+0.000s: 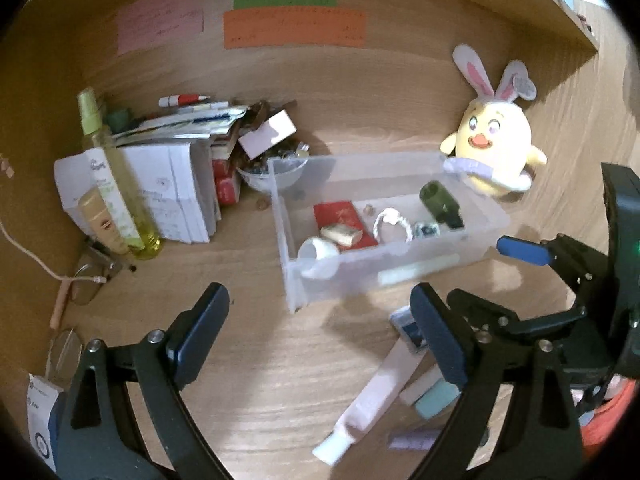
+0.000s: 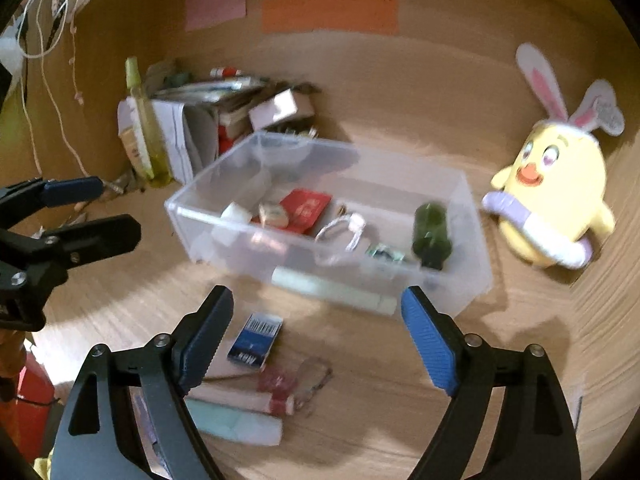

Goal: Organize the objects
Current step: 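Withdraw both open tools from the box toward the remaining items, then grasp the pale pink tube with the left tool while the right tool grasps the purple spray bottle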

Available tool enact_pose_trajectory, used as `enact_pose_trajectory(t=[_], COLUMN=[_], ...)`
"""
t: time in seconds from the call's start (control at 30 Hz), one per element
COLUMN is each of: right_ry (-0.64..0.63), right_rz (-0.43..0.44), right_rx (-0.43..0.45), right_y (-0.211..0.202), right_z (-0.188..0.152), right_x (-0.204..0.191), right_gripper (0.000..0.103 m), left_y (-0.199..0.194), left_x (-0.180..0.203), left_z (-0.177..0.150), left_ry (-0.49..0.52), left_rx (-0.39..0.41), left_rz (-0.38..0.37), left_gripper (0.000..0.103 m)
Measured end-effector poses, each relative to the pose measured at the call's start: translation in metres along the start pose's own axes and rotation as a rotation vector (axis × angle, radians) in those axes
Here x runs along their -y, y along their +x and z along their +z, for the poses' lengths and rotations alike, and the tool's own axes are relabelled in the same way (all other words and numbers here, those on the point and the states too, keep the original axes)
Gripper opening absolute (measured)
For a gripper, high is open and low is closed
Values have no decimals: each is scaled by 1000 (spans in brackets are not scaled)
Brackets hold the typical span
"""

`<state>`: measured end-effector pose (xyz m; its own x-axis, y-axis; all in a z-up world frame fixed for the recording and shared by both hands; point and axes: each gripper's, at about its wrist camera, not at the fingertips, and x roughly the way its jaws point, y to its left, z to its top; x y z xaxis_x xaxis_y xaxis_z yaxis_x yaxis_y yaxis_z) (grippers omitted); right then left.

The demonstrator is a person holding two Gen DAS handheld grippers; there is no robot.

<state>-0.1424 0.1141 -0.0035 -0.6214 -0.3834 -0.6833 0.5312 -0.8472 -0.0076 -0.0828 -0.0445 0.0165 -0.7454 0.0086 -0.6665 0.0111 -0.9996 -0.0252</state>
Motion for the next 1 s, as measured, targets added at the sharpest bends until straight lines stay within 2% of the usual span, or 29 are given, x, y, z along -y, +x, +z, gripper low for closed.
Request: enact_pose_trajectory(t=[0.37,0.53,0.67,0.73,0.83,1.0], right_ry=[44,27,-6,-32,-81,-117], right_rz=[85,119,169,185,196,201], right_rx=[-37,-37,-64,-82,-103,-133], right_y=[-22,-32,-29,-26,-23,-15], right_z=[-48,-66,-77,-82,-87,-91], right_x=[-9,-23,-40,-48,-59,-67], right_gripper=[84,84,83,79,68,45], left_y=[-6,-4,7,14,19,23], left_x=[-4,-13,-13,-11,-9,-4], left_z=[-61,-84,-96,-101,-105,-102], left_ry=[43,20,2,-4,-9,-2], left_rx=[-51,-96,-147,-172,-183,-175], left_rz=[19,15,-15,-34,-51,-76], left_gripper=[93,93,80,76,74,69])
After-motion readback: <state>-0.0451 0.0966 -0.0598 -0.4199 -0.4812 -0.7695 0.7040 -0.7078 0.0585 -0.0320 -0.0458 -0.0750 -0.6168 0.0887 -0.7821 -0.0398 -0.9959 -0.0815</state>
